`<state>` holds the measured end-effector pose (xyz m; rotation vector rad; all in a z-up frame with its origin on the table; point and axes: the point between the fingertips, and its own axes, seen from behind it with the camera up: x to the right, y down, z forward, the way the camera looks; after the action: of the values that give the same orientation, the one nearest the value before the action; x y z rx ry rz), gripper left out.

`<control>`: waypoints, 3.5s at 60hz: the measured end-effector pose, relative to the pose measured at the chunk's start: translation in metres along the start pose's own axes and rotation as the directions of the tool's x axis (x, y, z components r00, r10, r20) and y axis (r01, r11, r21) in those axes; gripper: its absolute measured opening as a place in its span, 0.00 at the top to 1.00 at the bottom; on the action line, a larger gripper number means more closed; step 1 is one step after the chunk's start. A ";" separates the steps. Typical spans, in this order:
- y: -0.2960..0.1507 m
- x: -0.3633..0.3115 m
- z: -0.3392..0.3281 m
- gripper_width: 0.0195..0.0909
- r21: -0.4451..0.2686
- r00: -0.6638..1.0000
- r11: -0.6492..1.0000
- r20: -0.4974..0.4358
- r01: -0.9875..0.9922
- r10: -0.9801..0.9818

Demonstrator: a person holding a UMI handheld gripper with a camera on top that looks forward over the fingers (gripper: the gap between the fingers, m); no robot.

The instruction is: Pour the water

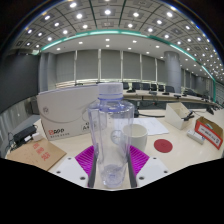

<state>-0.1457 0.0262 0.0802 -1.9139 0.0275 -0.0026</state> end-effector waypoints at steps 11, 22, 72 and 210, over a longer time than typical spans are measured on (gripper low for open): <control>0.000 -0.007 -0.003 0.80 -0.038 1.000 0.999 0.025 -0.012 0.013; -0.037 -0.045 -0.009 0.82 -0.028 0.984 0.990 0.108 -0.141 0.144; -0.136 -0.072 0.072 0.82 -0.429 -0.485 -0.386 0.150 -0.817 0.861; -0.034 0.218 0.049 0.06 -0.151 0.999 0.988 0.046 0.036 -0.030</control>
<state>0.0741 0.0797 0.0930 -2.0664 -0.0344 0.0192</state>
